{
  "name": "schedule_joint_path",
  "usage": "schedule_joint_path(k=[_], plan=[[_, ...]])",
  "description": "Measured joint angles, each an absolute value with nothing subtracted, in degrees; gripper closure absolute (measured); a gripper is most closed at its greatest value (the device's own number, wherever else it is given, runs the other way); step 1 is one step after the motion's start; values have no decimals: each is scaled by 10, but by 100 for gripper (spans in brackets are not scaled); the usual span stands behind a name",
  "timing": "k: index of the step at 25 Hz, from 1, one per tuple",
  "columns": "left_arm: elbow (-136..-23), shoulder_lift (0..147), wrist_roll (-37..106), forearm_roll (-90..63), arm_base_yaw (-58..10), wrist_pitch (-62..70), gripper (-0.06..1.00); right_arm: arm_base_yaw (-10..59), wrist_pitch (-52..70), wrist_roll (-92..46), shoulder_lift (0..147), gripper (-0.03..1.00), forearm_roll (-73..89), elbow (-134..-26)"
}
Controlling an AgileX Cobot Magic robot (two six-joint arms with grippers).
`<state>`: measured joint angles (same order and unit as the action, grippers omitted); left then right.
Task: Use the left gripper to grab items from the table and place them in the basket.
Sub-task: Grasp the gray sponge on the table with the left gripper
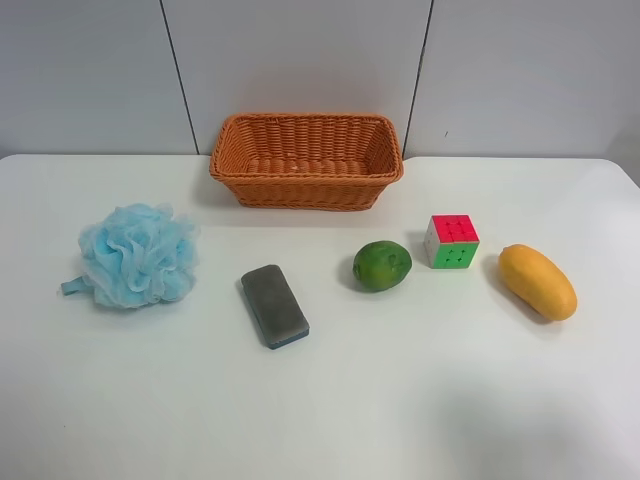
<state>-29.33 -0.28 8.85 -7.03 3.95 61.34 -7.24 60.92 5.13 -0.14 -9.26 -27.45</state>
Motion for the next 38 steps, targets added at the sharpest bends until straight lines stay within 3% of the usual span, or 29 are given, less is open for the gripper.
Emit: schedule_joint_path(k=[31, 38], plan=[[-293, -1, 88, -78, 39, 613, -5, -72, 609, 51, -1, -2, -93, -275], [-393, 155, 86, -76, 49, 623, -5, -72, 609, 51, -1, -2, -93, -275]])
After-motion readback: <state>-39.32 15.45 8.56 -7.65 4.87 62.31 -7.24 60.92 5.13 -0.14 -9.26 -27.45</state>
